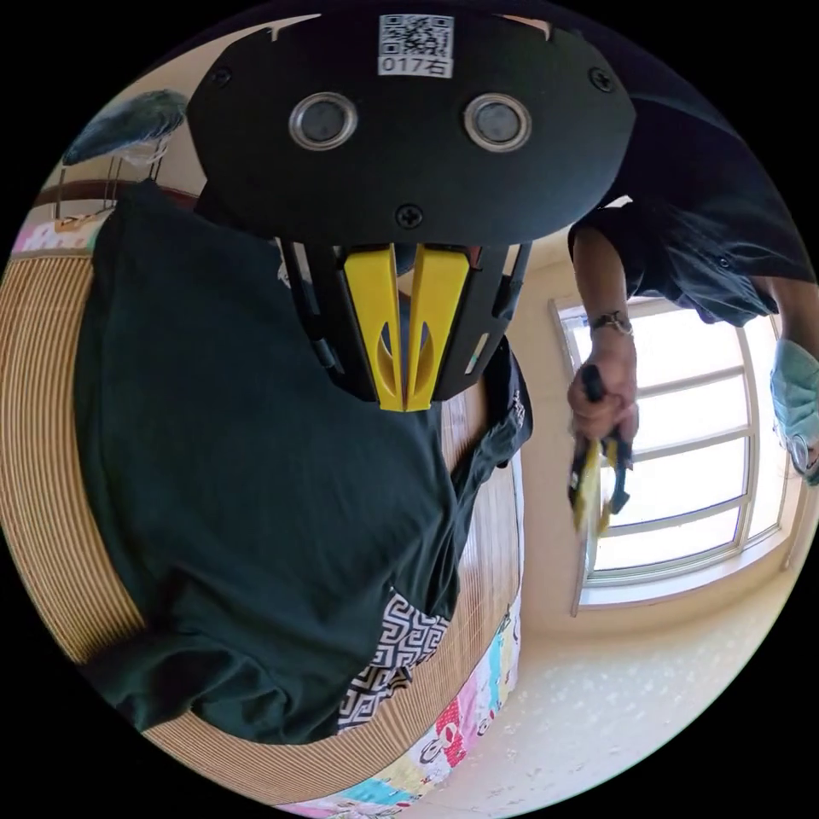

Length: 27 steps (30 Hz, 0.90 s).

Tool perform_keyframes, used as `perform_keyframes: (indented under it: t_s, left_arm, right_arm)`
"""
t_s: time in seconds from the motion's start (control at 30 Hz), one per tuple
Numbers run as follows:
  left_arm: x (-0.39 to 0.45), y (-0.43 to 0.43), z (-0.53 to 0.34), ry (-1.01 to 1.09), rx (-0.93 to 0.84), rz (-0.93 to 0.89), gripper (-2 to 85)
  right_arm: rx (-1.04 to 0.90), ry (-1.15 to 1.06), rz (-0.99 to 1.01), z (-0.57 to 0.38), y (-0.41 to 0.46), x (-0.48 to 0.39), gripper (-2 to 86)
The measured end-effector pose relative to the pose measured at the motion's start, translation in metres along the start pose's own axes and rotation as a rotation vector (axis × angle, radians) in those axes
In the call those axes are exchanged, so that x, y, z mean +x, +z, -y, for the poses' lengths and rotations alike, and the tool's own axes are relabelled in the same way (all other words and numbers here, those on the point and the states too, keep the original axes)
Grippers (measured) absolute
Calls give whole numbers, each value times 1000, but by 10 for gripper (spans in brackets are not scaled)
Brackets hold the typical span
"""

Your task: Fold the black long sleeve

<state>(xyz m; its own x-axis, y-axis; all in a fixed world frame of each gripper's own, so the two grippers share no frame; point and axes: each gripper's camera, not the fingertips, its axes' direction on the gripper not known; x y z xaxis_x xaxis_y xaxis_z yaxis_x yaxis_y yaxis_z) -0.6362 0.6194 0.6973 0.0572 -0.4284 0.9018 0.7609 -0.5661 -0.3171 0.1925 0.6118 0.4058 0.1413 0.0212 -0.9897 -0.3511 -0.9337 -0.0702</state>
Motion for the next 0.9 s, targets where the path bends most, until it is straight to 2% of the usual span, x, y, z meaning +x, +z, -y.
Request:
perform_keyframes:
  t_s: [0.07, 0.1, 0.17, 0.2, 0.27, 0.37, 0.43, 0.5, 0.6, 0.63, 0.7, 0.77, 0.8, 0.87, 0.9]
  left_arm:
    - [-60, -93, -11, -126, 197, 256, 83]
    - [-68, -115, -14, -143, 243, 330, 91]
    - [-87, -189, -24, -260, 376, 590, 120]
    - [-91, -202, -26, -304, 400, 623, 127]
    - [-103, -231, -33, -376, 485, 611, 143]
    - [-131, -229, -32, -450, 558, 497, 143]
    - [-147, -221, -25, -466, 592, 490, 137]
    - [-164, -212, -14, -487, 608, 477, 114]
    - [-183, -197, 0, -562, 656, 344, 36]
    - [-172, -188, 10, -501, 665, 320, 21]
    - [-128, -170, 29, -354, 635, 390, 14]
    - [-37, -119, 46, -3, 570, 401, 12]
    - [-11, -101, 46, 95, 544, 390, 12]
    - [75, -8, 41, 436, 348, 295, 21]
    - [91, 20, 38, 499, 267, 257, 26]
  right_arm:
    - [5, 22, 10, -6, -10, 14, 5]
    - [11, 43, 17, -9, -15, 22, 5]
    - [15, 64, 30, -13, -19, 30, 5]
    - [16, 72, 37, -14, -19, 32, 5]
    - [8, 81, 47, -15, -15, 31, 5]
    - [-23, 70, 91, -13, -2, 18, 5]
    - [-51, 39, 106, -10, 6, 5, 5]
    - [-98, -11, 91, -8, 15, -12, 5]
    - [-133, -45, 69, -7, 22, -21, 5]
    - [-133, -48, 66, -8, 22, -22, 5]
    - [-119, -33, 61, -10, 20, -17, 5]
    - [-92, -7, 74, -13, 18, -11, 5]
    - [-68, 15, 86, -16, 15, -7, 5]
    - [-31, 51, 104, -19, 12, -1, 5]
    - [-7, 67, 119, -22, 11, 1, 5]
